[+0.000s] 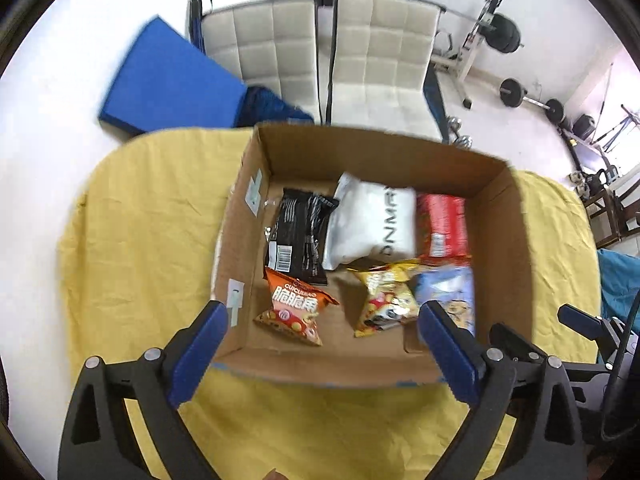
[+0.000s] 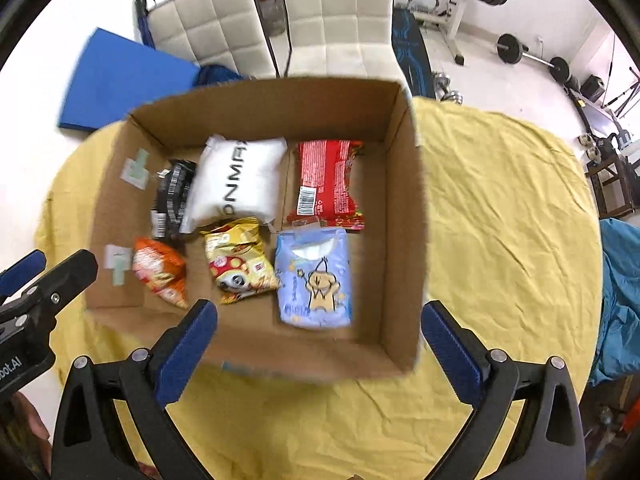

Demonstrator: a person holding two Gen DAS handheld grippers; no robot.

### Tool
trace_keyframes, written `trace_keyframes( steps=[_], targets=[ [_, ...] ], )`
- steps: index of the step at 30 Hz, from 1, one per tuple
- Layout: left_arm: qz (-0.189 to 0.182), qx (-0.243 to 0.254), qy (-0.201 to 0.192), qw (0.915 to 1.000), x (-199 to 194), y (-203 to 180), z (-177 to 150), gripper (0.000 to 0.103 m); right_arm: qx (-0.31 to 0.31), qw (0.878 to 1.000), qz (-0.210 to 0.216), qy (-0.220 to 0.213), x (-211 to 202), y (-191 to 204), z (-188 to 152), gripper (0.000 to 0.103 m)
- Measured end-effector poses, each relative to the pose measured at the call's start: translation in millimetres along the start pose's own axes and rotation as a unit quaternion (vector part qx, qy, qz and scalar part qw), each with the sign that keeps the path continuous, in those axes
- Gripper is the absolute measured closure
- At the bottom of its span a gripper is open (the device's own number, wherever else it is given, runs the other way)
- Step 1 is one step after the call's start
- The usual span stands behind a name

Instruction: Organize snacks

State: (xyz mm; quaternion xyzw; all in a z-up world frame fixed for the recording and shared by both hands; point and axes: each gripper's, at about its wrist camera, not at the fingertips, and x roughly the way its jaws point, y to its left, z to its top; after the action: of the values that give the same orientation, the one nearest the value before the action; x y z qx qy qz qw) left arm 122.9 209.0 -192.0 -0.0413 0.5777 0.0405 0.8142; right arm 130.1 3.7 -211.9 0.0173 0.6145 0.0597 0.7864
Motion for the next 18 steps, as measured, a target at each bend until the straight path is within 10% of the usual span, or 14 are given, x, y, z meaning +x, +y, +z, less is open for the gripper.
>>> trace_keyframes(
  steps=[18],
  targets=[
    [-0.016, 0.011, -0.122, 0.9924, -183, -21, -48, 0.005, 0.021, 0.993, 0.031, -0.111, -209, -31, -78, 0.000]
  ],
)
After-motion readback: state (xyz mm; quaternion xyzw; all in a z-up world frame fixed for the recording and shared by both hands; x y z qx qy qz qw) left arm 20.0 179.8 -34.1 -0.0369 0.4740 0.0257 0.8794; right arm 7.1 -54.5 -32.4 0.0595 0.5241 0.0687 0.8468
